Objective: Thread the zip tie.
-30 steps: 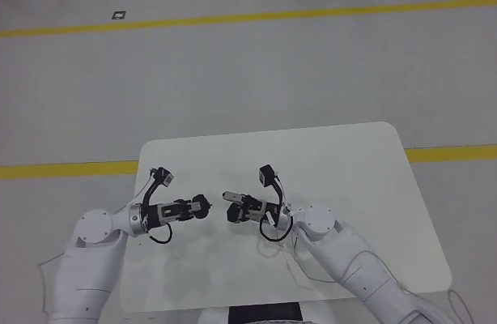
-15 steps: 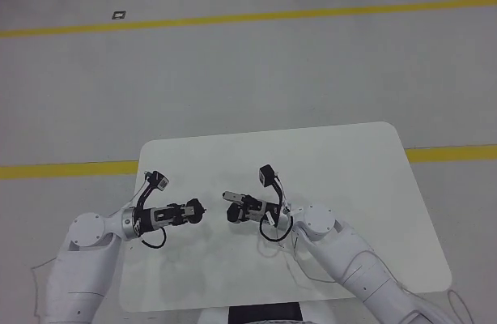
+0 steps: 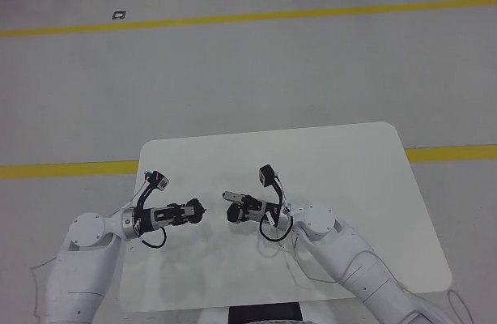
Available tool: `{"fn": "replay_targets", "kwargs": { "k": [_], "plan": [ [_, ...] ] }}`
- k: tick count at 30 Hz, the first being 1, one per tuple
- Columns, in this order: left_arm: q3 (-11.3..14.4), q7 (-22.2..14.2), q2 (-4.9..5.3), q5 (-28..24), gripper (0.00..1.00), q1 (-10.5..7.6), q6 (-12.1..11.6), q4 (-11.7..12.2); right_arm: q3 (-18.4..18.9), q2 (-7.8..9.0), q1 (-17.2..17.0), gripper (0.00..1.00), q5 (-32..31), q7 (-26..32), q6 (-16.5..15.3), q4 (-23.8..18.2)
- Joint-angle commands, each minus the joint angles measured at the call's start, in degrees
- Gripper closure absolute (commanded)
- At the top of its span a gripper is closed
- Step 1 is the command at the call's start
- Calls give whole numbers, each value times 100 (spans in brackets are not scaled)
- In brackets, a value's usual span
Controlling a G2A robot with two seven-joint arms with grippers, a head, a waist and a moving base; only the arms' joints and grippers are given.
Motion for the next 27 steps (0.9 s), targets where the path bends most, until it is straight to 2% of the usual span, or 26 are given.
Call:
{"fn": "replay_targets", "kwargs": {
  "k": [1, 7, 11, 15, 18, 22, 27],
  "plan": [
    [0, 0, 0, 0, 100, 0, 0, 0, 0, 0, 0, 0, 0, 0, 0, 0],
    [0, 0, 0, 0, 100, 0, 0, 0, 6, 1, -3, 0, -7, -27, 2, -8],
    [0, 0, 0, 0, 100, 0, 0, 0, 147, 61, -69, 0, -291, -184, 90, -259],
    [0, 0, 0, 0, 100, 0, 0, 0, 489, 205, -250, 0, -810, -206, 343, -745],
    [0, 0, 0, 0, 100, 0, 0, 0, 794, 345, -434, 0, -1351, -14, 633, -1248],
    [0, 0, 0, 0, 100, 0, 0, 0, 1149, 535, -726, 0, -2226, 425, 1137, -2046],
    [0, 0, 0, 0, 100, 0, 0, 0, 1413, 697, -981, 0, -3015, 915, 1526, -2777]
  ]
}}
